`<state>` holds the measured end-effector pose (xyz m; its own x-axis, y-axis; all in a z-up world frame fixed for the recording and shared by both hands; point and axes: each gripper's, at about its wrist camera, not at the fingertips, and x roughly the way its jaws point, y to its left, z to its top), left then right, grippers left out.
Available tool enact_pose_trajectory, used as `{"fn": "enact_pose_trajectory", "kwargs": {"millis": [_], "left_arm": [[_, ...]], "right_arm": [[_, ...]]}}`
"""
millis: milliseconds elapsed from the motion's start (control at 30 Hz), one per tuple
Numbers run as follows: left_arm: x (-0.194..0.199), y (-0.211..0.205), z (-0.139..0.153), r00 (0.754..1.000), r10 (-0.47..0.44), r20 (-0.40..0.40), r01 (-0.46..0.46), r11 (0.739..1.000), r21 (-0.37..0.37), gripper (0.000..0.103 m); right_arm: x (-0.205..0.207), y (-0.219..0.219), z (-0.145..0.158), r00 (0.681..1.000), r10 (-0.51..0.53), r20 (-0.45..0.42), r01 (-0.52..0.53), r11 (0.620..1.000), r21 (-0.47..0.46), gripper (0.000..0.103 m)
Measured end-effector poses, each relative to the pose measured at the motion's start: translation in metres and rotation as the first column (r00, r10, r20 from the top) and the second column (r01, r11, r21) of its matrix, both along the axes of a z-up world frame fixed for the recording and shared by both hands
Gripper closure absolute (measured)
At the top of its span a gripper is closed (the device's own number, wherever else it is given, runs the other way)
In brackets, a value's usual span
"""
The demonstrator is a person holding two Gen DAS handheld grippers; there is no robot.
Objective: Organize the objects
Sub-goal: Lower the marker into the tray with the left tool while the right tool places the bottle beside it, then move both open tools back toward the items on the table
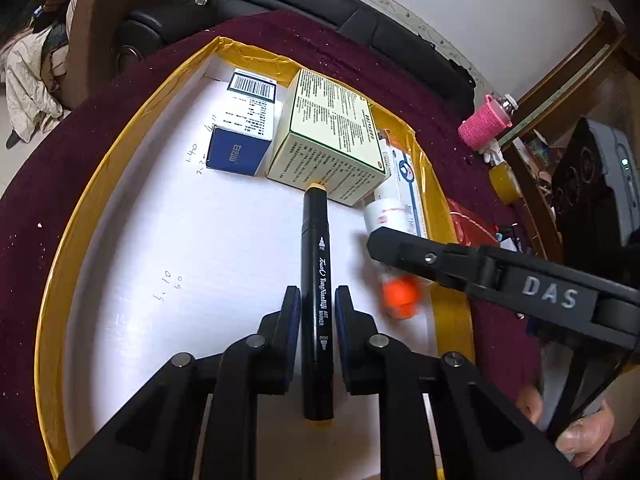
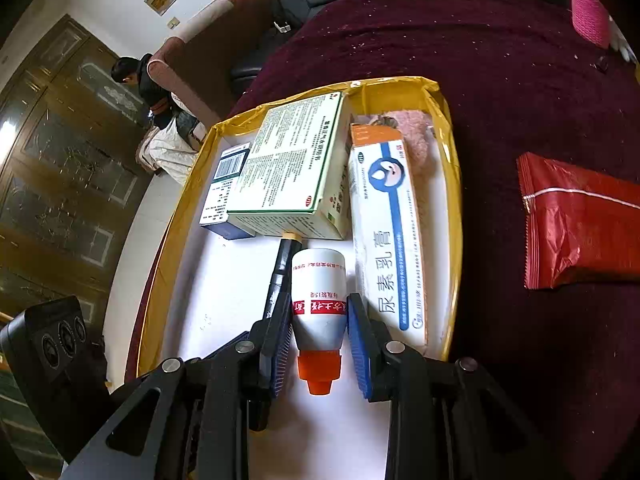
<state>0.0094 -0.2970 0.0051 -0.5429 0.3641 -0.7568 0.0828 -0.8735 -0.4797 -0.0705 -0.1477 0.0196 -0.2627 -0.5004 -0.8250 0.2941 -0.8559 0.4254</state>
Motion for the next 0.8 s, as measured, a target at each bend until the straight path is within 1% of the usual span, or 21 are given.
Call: {"fn": "enact_pose_trajectory", "kwargs": {"millis": [33, 67, 133, 200, 233, 267, 300, 333, 367, 400, 433, 533, 700, 800], "left_arm": [[0.002, -0.001, 0.002, 1.000, 0.005, -0.007, -0.005, 1.000, 0.004, 0.075], [0.004, -0.002, 0.004, 1.000, 0.011, -0.015, -0.011, 1.000, 0.002, 0.071], [0.009, -0.004, 0.011, 0.999, 0.024, -0.035, -0.024, 1.000, -0.006, 0.050], [0.013, -0.005, 0.017, 0.999, 0.027, -0.044, -0.028, 1.000, -0.012, 0.040], [0.016, -0.006, 0.019, 0.998, 0.028, -0.047, -0.029, 0.999, -0.015, 0.037], [0.019, -0.006, 0.022, 0.998, 0.029, -0.050, -0.029, 0.999, -0.018, 0.035], [0.023, -0.006, 0.024, 0.998, 0.030, -0.053, -0.031, 0.999, -0.022, 0.031], [0.026, -0.007, 0.026, 0.998, 0.032, -0.055, -0.034, 0.999, -0.027, 0.029], [0.030, -0.008, 0.028, 0.998, 0.035, -0.058, -0.037, 0.999, -0.032, 0.027], [0.034, -0.007, 0.031, 0.997, 0.041, -0.063, -0.043, 0.998, -0.038, 0.025], [0.036, -0.007, 0.033, 0.997, 0.045, -0.065, -0.048, 0.998, -0.041, 0.021], [0.042, -0.004, 0.038, 0.995, 0.067, -0.073, -0.072, 0.995, -0.067, 0.019], [0.053, 0.008, 0.047, 0.993, 0.081, -0.092, -0.091, 0.989, -0.116, 0.018], [0.057, 0.020, 0.052, 0.993, 0.057, -0.104, -0.071, 0.988, -0.139, 0.018]], "right_arm": [[-0.001, -0.001, 0.000, 1.000, 0.000, -0.006, 0.000, 1.000, 0.007, 0.072], [-0.001, -0.002, -0.001, 1.000, -0.001, -0.014, 0.001, 1.000, 0.012, 0.072], [-0.003, -0.001, 0.000, 1.000, -0.005, -0.018, 0.005, 1.000, 0.012, 0.072], [-0.003, 0.001, 0.001, 1.000, -0.007, -0.018, 0.007, 1.000, 0.006, 0.071], [-0.002, 0.002, 0.002, 1.000, -0.007, -0.021, 0.007, 1.000, 0.002, 0.068], [-0.001, 0.003, 0.004, 1.000, -0.008, -0.028, 0.008, 1.000, -0.004, 0.066], [0.001, 0.005, 0.008, 0.999, -0.009, -0.038, 0.009, 1.000, -0.009, 0.061], [0.004, 0.007, 0.012, 0.999, -0.010, -0.050, 0.009, 1.000, -0.015, 0.053], [0.007, 0.011, 0.016, 0.998, -0.013, -0.067, 0.011, 1.000, -0.021, 0.048], [0.011, 0.016, 0.022, 0.996, -0.020, -0.085, 0.018, 1.000, -0.025, 0.040], [0.014, 0.019, 0.025, 0.995, -0.026, -0.099, 0.023, 0.999, -0.028, 0.034], [0.026, 0.034, 0.038, 0.988, -0.041, -0.146, 0.037, 0.999, -0.029, 0.027], [0.046, 0.064, 0.050, 0.975, -0.074, -0.210, 0.075, 0.997, -0.007, 0.023], [0.055, 0.089, 0.051, 0.966, -0.102, -0.238, 0.106, 0.994, 0.004, 0.021]]}}
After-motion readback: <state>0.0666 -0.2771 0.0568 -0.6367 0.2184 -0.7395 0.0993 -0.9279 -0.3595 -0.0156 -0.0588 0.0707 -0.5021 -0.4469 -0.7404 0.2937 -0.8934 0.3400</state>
